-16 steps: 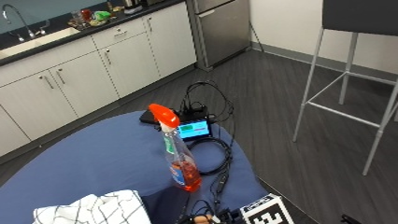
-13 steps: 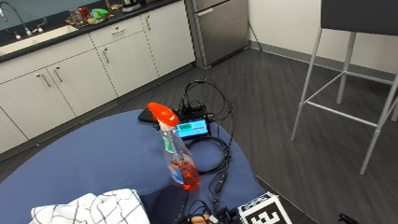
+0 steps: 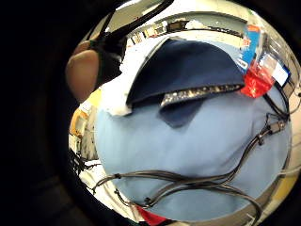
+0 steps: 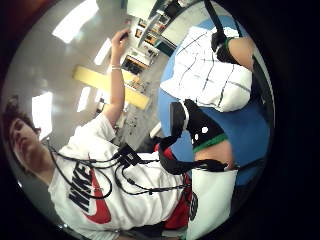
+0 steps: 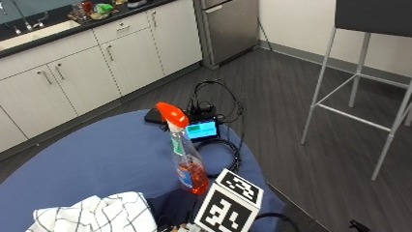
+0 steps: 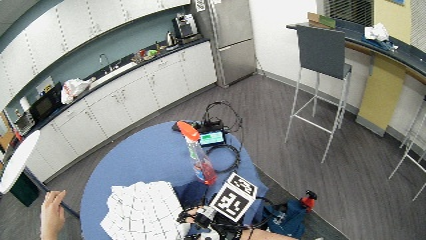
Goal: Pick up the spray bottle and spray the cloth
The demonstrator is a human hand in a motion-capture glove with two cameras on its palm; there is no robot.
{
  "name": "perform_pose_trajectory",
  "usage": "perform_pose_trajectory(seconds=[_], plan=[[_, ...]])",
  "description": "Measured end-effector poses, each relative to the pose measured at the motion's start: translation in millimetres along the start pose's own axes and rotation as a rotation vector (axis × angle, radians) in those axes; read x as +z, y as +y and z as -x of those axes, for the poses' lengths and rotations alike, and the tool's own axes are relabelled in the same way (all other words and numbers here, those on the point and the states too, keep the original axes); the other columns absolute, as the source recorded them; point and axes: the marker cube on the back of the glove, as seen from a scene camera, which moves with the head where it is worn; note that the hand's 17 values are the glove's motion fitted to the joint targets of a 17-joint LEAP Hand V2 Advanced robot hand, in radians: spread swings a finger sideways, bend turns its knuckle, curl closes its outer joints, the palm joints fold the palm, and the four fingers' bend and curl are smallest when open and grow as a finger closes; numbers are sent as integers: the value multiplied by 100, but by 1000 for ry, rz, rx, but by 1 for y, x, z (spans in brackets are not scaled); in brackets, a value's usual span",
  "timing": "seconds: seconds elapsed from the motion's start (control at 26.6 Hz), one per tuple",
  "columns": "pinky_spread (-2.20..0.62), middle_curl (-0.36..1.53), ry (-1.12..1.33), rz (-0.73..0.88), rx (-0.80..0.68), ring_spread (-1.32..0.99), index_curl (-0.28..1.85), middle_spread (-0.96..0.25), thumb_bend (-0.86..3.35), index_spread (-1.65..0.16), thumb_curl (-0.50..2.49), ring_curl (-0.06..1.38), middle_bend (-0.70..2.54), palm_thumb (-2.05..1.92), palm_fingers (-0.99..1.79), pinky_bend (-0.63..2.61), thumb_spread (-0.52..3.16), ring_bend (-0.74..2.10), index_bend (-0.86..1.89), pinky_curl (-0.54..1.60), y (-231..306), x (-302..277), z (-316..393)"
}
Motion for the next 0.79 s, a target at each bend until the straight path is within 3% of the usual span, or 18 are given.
perform_pose_trajectory(seconds=[0.38,0.56,0.79], plan=[[12,30,133,68,7,0,30,-4,19,-30,27,24,27,59,81,37,108,17,16,23,-1,-28,6],[14,32,130,-217,123,0,31,-4,16,-31,28,24,26,60,81,37,110,17,16,23,9,-89,-37],[13,34,32,-442,340,-1,29,-4,12,-32,29,27,26,61,85,38,111,23,11,25,-3,-140,-112]])
